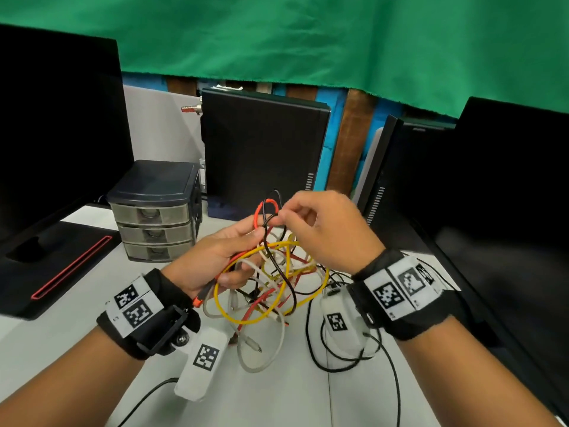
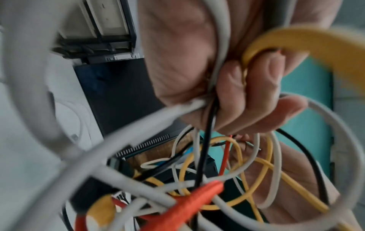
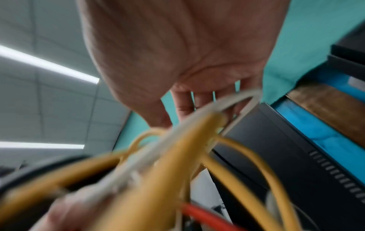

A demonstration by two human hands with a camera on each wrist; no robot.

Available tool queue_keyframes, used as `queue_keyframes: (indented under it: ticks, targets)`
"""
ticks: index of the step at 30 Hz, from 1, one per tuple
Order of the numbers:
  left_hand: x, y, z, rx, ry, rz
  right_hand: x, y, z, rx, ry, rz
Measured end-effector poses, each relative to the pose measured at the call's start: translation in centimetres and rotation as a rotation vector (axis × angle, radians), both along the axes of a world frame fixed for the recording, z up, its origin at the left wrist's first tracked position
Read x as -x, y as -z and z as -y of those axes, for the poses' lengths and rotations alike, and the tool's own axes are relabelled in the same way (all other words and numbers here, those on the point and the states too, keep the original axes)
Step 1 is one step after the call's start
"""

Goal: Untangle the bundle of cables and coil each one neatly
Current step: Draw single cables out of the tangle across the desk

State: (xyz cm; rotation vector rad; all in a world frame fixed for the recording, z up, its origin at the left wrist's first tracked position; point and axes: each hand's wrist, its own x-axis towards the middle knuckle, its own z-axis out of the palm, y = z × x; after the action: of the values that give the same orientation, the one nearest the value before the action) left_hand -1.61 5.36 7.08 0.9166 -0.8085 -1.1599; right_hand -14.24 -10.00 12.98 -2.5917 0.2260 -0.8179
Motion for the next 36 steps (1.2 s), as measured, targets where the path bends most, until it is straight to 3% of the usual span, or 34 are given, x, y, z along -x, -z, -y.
queue_keyframes:
  ticks: [3,7,11,14,17,23,32,36]
  targets:
    - [-0.1,0.1,0.0,-0.02,-0.038,0.017,-0.5,-0.2,0.4,-0.093,0.017,-0.193]
    - [0.1,-0.2,-0.1,-0.015,-0.028,-0.03,-0.1,-0.1,0.5,-0.185,-0.113,-0.279]
    - [0.4,-0.4,0.2,-0.088,-0.067,0.167,-0.1,0.1,1.3,-0.218,-0.079,-0.191]
    - [0.9,-0.1,0.8,-0.163,-0.157,0.281,-0.3,0.7,1.7,-0.116,0.005,-0.13]
    - [1.3,0.2,1.2,-0.221,-0.209,0.301,-0.6,1.0,1.7,-0.108,0.055,-0.073]
    - [0.7,-0.1,0.8,-0.277,-0.269,0.332,0.0,-0.5,3.5,-0.42,0.07,0.033]
    - [-1.0,0.9,0.7,-0.334,-0.403,0.298,2.5,-6.3,8.3,-0.7,0.309,0.432]
    - [-2.5,1.6,0.8,-0.312,-0.456,0.22,4.8,-7.7,10.6,-0.602,0.332,0.295]
